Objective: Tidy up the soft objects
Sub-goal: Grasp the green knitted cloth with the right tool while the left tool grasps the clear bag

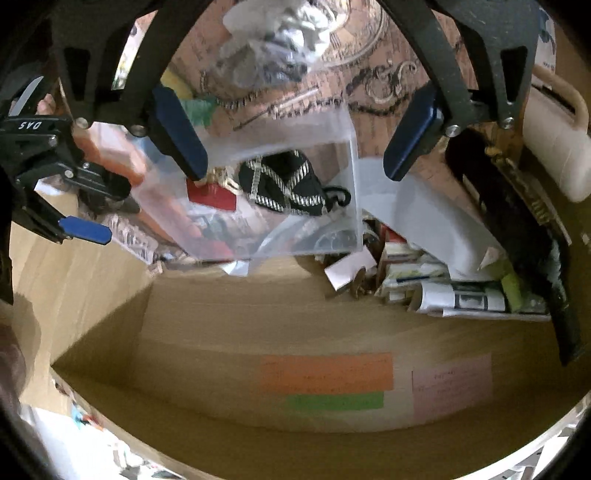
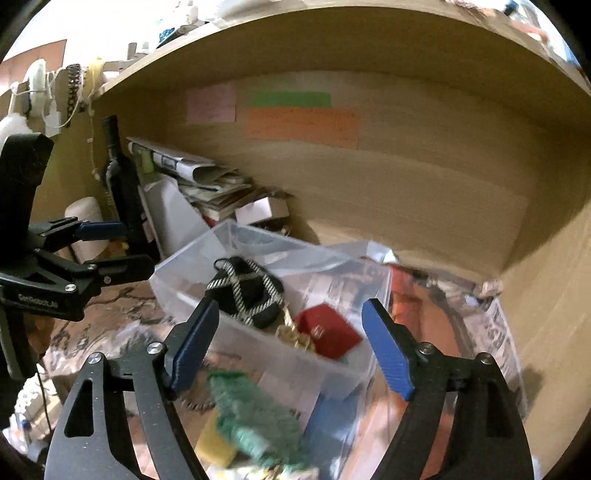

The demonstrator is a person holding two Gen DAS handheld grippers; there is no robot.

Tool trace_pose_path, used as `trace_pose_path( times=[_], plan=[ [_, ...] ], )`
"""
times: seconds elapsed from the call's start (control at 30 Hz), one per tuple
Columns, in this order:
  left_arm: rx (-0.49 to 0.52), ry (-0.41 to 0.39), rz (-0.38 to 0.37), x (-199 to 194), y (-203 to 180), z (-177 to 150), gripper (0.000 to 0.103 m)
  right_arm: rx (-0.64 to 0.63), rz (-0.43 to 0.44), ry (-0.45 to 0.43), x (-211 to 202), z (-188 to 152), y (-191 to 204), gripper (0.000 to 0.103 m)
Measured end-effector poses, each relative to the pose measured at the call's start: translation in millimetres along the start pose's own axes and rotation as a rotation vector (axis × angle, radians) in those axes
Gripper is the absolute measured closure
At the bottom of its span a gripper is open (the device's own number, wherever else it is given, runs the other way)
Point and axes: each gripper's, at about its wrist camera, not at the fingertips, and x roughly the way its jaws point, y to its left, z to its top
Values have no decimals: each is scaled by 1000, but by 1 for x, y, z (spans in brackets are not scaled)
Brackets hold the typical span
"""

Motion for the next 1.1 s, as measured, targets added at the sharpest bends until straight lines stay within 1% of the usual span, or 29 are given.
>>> trace_pose_path(
  times=[0.13,0.33,0.57,0.63,0.7,0.77,0.83,0.87,0.97,1.03,1.07,1.1],
  plan=[
    [8,33,10,-1,-4,-18,5,27,14,31,-2,-19,2,25],
    [-16,62,17,-2,-3,-49,5,49,25,90,2,-46,8,25],
    [-62,139,-9,15,-2,-79,5,114,53,160,14,-71,3,26],
    [-64,144,-13,18,-2,-85,6,132,59,172,17,-74,1,31],
    [-67,144,-27,21,-3,-87,7,148,71,183,19,-77,-1,42],
    [-73,142,-38,24,-5,-88,14,162,82,185,19,-78,-2,48],
    [-81,151,-62,27,-4,-88,24,168,91,186,20,-78,-2,56],
    [-85,153,-73,29,-5,-88,26,168,97,187,21,-79,-2,61],
    [-83,157,-94,32,-7,-88,36,166,103,184,21,-80,0,67],
    [-85,159,-108,32,-8,-87,46,167,107,178,20,-80,0,70],
    [-87,159,-113,32,-8,-87,48,170,106,174,20,-79,0,73],
    [-89,156,-115,31,-8,-86,53,173,108,167,19,-78,0,75]
  ],
)
